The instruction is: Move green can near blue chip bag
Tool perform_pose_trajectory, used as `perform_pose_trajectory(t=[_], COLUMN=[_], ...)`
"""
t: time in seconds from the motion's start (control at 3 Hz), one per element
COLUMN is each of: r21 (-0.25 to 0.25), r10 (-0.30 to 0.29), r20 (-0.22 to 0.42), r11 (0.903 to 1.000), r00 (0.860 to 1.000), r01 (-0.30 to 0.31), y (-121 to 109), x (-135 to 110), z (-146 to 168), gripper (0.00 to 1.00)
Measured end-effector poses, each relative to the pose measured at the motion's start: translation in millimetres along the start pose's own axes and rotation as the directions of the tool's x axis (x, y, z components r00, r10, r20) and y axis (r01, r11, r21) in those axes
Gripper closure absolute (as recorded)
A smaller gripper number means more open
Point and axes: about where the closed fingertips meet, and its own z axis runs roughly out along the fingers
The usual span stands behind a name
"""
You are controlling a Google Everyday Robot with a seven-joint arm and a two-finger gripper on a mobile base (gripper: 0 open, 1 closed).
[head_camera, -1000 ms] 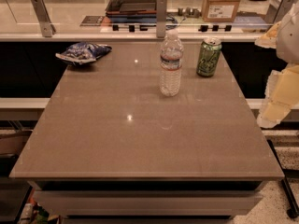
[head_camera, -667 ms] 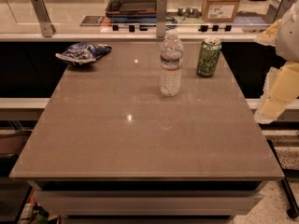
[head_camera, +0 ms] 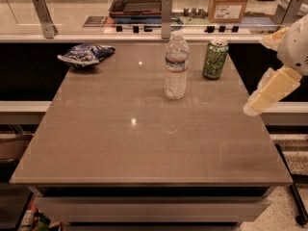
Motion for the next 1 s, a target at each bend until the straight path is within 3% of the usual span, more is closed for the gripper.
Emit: perform_pose_trajectory(t=[0.33,0.67,1.0], r21=[0.065,0.153,0.245], r10=[0.080,0.140,0.176], r20=[0.130,0.221,0.292], r11=[0.9939,0.9724,0.9363], r00=[0.988,0.965,0.940], r01=[-0.089,-0.176,-0.252], y=[-20.8,-44.2,-76.2], x=[6.1,19.6,32.2], z=[22.8,36.2,45.4], gripper=[0.00,0.00,0.00])
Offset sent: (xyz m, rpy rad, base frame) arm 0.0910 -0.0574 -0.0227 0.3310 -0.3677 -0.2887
